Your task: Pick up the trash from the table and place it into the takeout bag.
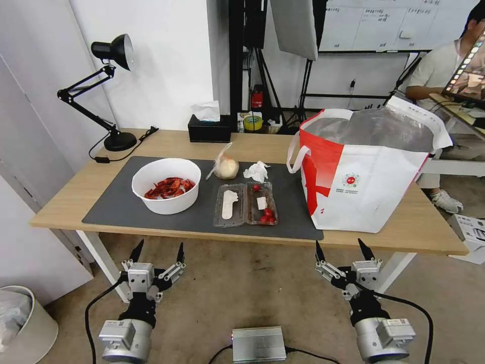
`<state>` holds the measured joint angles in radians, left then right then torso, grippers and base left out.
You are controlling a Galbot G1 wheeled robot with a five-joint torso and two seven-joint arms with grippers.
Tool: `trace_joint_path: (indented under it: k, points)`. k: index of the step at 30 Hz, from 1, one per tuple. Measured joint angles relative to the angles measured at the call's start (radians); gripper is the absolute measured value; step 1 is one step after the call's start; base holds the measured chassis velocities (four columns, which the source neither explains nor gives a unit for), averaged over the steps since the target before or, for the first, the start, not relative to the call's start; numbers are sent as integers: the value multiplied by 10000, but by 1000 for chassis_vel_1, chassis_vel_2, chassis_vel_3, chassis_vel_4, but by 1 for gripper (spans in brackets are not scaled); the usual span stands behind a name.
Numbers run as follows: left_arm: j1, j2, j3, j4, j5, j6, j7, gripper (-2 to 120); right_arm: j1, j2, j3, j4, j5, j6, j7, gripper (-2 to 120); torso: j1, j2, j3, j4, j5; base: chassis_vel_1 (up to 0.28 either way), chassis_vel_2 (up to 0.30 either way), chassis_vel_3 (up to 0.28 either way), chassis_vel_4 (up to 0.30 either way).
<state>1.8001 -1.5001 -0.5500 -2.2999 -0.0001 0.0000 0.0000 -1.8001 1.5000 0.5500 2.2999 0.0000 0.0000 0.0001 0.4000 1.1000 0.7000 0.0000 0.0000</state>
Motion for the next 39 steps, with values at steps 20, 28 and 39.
trace_joint_path:
  k: [20, 28, 39]
  points:
    - [0, 0, 0, 0, 0, 0, 0, 100, 0, 0, 0, 0, 0, 0, 0, 100, 0, 0, 0, 0, 0, 0, 0, 0, 0]
    - [-8, 12, 6, 0, -28, 7, -5, 100, 16, 21, 2, -22, -1, 13, -58, 100, 0, 0, 0, 1, -1, 0, 0, 0, 0]
    - [-833, 1108, 819, 223, -2136, 902, -776, 100, 457, 693, -158, -776, -366, 776, -1620, 100, 0, 0, 0, 0, -1, 0, 0, 0, 0]
